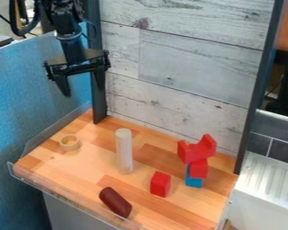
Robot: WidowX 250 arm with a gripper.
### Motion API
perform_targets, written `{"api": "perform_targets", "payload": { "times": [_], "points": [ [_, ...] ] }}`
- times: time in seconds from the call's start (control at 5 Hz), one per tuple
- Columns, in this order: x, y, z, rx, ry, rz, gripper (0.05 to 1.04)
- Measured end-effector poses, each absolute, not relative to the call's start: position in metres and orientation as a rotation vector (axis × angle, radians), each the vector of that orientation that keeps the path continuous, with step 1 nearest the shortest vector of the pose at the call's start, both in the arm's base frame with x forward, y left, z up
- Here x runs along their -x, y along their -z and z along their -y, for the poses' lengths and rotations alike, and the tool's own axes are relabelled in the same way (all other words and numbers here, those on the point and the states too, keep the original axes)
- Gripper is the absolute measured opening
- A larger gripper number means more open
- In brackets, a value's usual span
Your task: Put the ring in the cylinder
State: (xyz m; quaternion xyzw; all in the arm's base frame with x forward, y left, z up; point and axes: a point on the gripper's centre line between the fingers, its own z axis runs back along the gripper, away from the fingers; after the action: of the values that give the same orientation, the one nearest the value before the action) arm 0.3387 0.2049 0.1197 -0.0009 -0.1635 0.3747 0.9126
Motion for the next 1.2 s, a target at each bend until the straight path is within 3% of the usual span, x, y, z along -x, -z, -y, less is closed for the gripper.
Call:
{"api": "perform_targets", "payload": {
  "times": [0.2,0.4,1.0,1.2],
  "points": [
    [-0.338,-0.105,-0.205,0.009,-0.779,0.298,1.0],
    [-0.356,-0.072,-0.216,-0.019,-0.863,0.258,1.0],
    [-0.396,-0.01,-0.211,-0.213,-0.995,0.255,1.001],
    [-0.4,-0.002,-0.211,-0.271,-1.05,0.306,1.0]
  ]
}}
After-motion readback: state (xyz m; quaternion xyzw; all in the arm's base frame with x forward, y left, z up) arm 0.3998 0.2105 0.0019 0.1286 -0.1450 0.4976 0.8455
